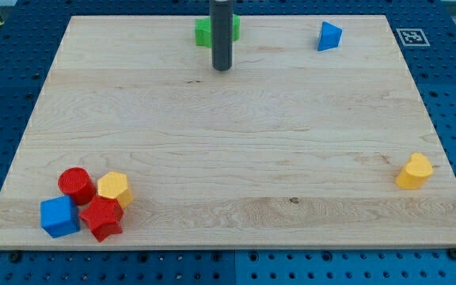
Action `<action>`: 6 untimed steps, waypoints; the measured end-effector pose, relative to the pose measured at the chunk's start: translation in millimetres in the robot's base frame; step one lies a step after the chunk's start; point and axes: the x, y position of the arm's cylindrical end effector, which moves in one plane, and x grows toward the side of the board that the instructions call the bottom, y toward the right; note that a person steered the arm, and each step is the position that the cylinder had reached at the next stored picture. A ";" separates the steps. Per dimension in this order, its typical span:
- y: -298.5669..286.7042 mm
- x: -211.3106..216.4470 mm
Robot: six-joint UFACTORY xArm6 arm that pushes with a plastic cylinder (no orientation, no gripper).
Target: Push the green star into the green circle
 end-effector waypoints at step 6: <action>-44.2 -65.3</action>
